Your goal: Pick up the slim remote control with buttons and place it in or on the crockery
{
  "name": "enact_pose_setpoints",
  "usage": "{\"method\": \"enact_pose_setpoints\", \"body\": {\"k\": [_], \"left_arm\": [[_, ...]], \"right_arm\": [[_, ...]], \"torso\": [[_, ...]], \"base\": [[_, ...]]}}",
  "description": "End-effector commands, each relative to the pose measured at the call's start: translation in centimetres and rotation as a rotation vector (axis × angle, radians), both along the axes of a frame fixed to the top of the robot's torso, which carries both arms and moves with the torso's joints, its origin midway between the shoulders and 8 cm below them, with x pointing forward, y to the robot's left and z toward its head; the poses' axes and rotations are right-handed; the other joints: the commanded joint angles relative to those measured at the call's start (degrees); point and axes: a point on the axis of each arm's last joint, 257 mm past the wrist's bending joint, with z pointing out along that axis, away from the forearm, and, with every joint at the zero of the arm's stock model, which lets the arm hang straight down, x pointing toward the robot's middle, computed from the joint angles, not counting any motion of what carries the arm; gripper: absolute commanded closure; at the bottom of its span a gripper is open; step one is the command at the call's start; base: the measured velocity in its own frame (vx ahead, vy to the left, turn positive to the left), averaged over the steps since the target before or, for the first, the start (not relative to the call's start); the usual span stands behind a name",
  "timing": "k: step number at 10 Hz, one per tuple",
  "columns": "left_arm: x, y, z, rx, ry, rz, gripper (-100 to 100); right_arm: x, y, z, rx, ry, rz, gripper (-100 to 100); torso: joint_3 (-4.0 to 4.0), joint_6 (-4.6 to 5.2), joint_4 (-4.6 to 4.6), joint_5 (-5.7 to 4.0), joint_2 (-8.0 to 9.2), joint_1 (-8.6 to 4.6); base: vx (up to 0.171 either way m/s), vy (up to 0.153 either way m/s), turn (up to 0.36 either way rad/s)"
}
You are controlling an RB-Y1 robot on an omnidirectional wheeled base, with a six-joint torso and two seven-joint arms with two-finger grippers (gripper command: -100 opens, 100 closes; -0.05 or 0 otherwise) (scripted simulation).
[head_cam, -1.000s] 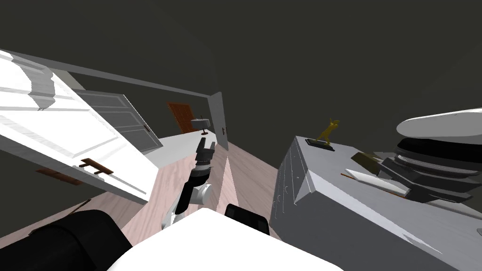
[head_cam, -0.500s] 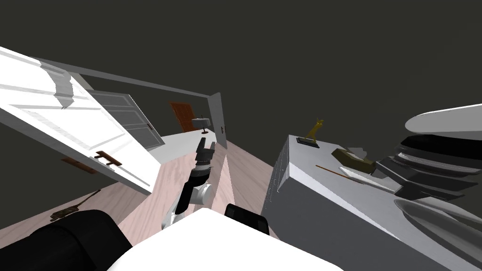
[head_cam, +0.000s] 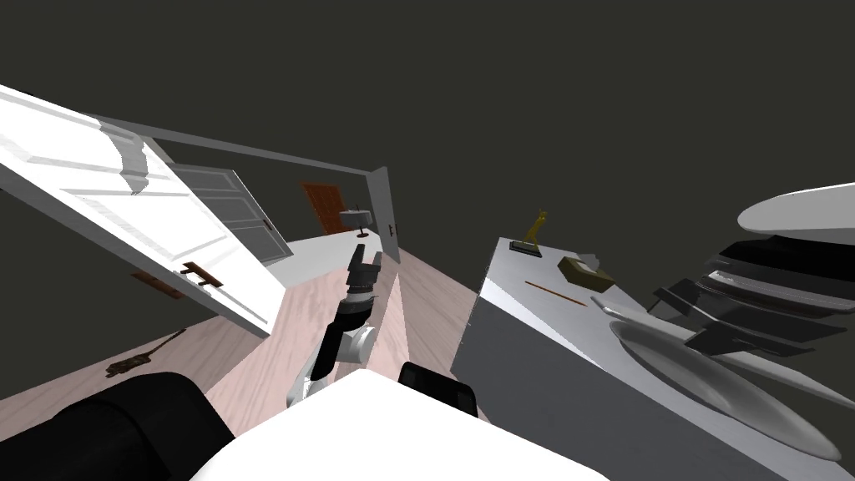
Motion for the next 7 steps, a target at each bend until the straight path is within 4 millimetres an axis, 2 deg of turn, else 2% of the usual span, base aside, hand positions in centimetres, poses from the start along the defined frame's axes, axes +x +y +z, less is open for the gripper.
{"method": "enact_pose_setpoints", "body": {"k": [1, 2, 3, 7], "left_arm": [[0.0, 0.0, 0.0, 0.0, 0.0, 0.0, 0], [0.0, 0.0, 0.0, 0.0, 0.0, 0.0, 0], [0.0, 0.0, 0.0, 0.0, 0.0, 0.0, 0], [0.0, 0.0, 0.0, 0.0, 0.0, 0.0, 0]], "right_arm": [[-0.39, 0.8, -0.25, 0.042, 0.007, -0.01, 100], [-0.17, 0.42, -0.16, 0.025, 0.003, -0.008, 100], [-0.26, 0.49, -0.2, 0.029, 0.006, -0.009, -100], [-0.28, 0.47, -0.22, 0.029, 0.007, -0.01, -100]], "torso": [[0.0, 0.0, 0.0, 0.0, 0.0, 0.0], [-0.02, -0.02, -0.01, 0.07, -0.04, 0.2], [-0.09, -0.03, -0.02, 0.16, -0.18, 0.53], [-0.22, -0.07, -0.08, 0.29, -0.39, 0.92]], "base": [[-0.082, -0.14, 0.072], [-0.039, -0.061, 0.02], [-0.008, -0.013, -0.005], [-0.001, -0.002, 0.0]]}}
